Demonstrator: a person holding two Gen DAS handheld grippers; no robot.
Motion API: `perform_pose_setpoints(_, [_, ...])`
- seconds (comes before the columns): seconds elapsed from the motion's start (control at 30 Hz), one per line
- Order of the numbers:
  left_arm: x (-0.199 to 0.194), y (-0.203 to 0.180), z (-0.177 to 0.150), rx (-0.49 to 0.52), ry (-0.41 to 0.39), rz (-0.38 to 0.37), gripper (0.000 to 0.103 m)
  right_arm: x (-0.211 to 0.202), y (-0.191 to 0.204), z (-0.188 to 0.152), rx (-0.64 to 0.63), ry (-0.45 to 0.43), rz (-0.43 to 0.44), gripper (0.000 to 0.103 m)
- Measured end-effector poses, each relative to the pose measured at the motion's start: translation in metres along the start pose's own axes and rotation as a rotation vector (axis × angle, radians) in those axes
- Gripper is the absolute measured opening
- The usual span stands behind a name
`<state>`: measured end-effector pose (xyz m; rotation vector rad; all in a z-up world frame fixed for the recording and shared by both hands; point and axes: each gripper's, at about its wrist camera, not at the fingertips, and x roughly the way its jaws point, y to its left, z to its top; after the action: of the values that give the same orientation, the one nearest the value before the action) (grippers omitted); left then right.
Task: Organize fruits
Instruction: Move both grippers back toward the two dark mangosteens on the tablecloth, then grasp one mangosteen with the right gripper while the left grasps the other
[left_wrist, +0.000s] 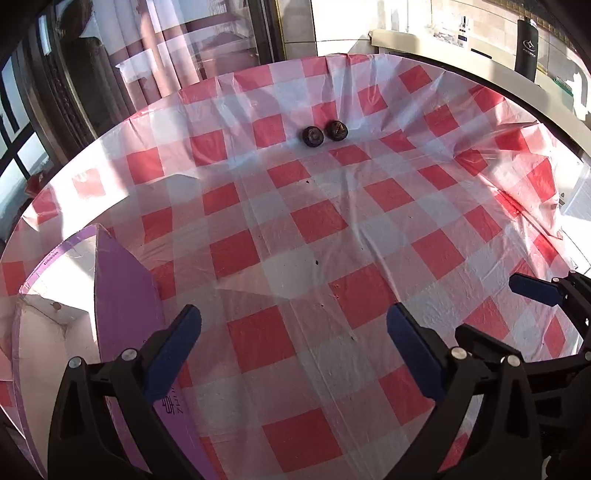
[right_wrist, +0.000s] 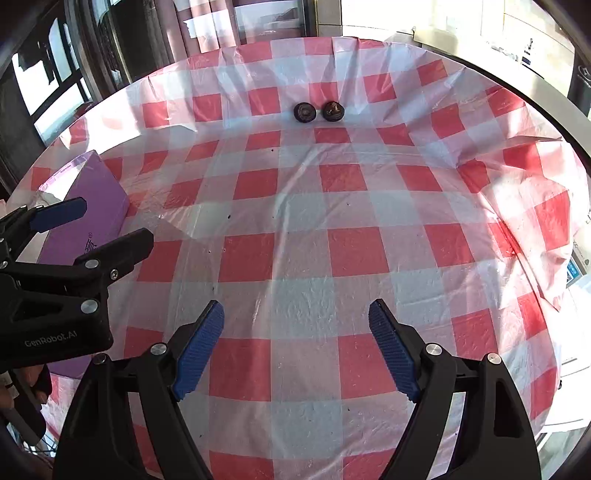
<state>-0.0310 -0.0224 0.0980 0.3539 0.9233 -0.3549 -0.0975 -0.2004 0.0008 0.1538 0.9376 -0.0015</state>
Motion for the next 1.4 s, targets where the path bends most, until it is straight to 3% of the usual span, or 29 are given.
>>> perform_pose_setpoints(0.17, [0.057,-0.007,0.011,-0.048,0.094,0.025,0.101,0.026,-0.033,0.002,0.044,0.055,-0.012,0.079])
perform_pose_setpoints(0.5, [0.130,0.000,0.031,-0.203,0.105,0.063,0.101,0.071,-0.047,0.032,-0.036,0.036,-0.013,0.079])
perform_pose_setpoints(0.63, [0.137,0.006,0.034,-0.274,0.050,0.046,0.102,0.088,-0.053,0.055,-0.039,0.014,-0.021,0.079])
perform_pose_setpoints(0.77, [0.140,0.006,0.033,-0.277,0.000,0.055,0.102,0.101,-0.062,0.076,-0.025,-0.006,-0.032,0.079])
perform_pose_setpoints(1.07, [0.141,0.008,0.032,-0.276,0.000,0.056,0.102,0.135,-0.060,0.121,-0.050,-0.050,-0.050,0.079])
perform_pose_setpoints(1.4, [0.140,0.008,0.032,-0.276,0.000,0.056,0.102,0.195,-0.046,0.206,-0.054,-0.110,-0.101,0.075])
